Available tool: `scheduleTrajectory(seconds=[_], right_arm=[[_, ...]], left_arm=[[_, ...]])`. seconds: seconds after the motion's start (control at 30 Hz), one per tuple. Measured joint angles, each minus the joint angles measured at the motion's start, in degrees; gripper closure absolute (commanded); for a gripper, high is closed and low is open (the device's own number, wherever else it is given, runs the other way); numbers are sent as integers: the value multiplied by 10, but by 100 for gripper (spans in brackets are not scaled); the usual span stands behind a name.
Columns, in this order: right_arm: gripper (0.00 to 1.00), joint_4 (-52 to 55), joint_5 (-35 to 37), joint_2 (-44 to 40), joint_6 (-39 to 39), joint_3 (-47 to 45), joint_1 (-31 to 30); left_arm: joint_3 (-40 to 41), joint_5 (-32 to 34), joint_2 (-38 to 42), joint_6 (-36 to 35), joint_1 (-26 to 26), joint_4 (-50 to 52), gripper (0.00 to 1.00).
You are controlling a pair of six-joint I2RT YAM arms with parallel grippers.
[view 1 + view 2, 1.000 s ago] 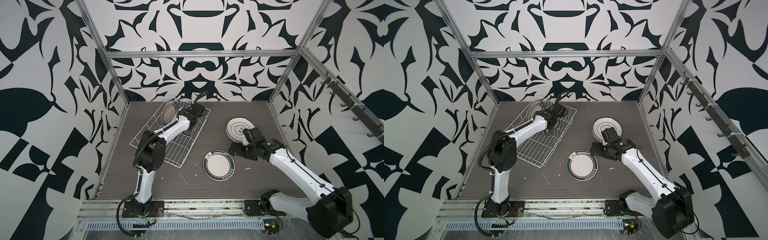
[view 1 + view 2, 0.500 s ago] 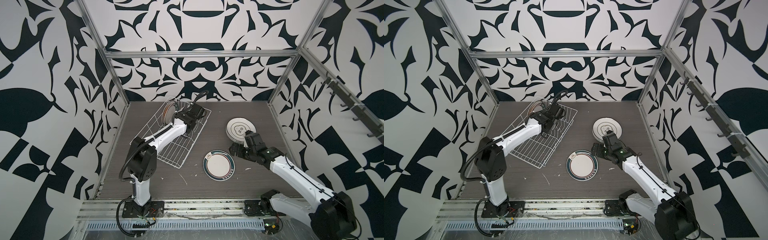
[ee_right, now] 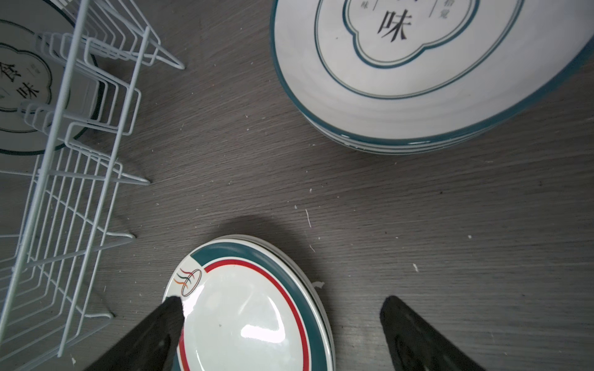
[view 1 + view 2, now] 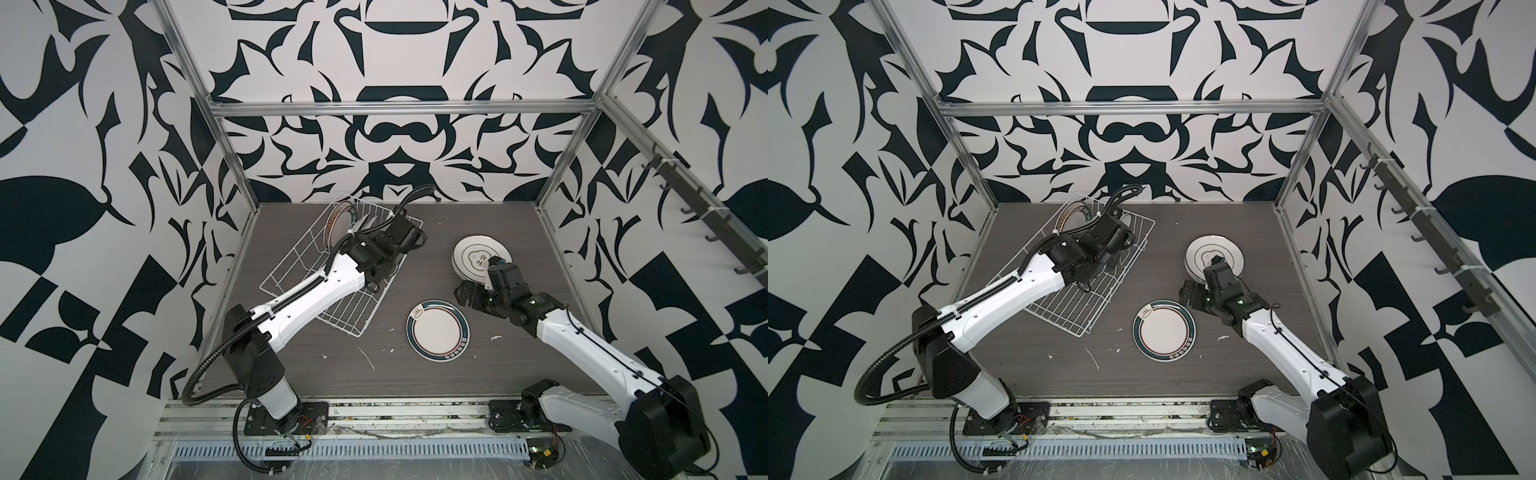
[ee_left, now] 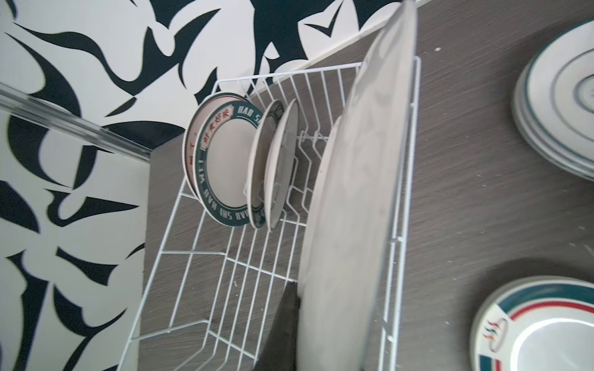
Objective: Unload the plates from the dish rack
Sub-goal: Pick up a plate from the dish rack, then place a plate on the plates.
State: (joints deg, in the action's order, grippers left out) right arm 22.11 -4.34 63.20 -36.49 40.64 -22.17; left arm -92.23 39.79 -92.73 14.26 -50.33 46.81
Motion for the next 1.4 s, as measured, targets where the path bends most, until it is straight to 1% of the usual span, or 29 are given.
scheduleTrajectory(seconds=[0.07, 0.17, 0.3, 0.43, 0.53, 0.63, 0.73, 0.87, 1.1, 1.27, 1.4], right_arm=[[1, 5, -17, -2, -2, 9, 0], [1, 3, -45, -21, -11, 13, 0], [1, -15, -83, -83, -38, 4, 0], [4, -39, -118, -141, -72, -21, 0], [6, -60, -151, -164, -108, -46, 0], [7, -85, -180, -174, -146, -71, 0], [7, -111, -205, -174, -178, -87, 0], [8, -150, -231, -160, -211, -92, 0], [11, -208, -248, -150, -244, -94, 0], [19, -255, -248, -137, -262, -95, 0], [28, -314, -248, -107, -283, -107, 0]], left_arm=[[8, -28, 20, 38, -7, -4, 100], [56, -71, 79, 108, -13, -36, 100], [131, -120, 153, 212, -14, -91, 100], [170, -155, 168, 287, -16, -127, 100], [206, -186, 174, 331, -18, -165, 100], [250, -216, 196, 369, -18, -205, 100], [276, -238, 215, 398, -18, -242, 100], [285, -260, 219, 426, -18, -283, 100], [305, -294, 217, 465, -18, -339, 100], [307, -309, 215, 479, -18, -344, 100], [308, -322, 214, 488, -18, -352, 100]])
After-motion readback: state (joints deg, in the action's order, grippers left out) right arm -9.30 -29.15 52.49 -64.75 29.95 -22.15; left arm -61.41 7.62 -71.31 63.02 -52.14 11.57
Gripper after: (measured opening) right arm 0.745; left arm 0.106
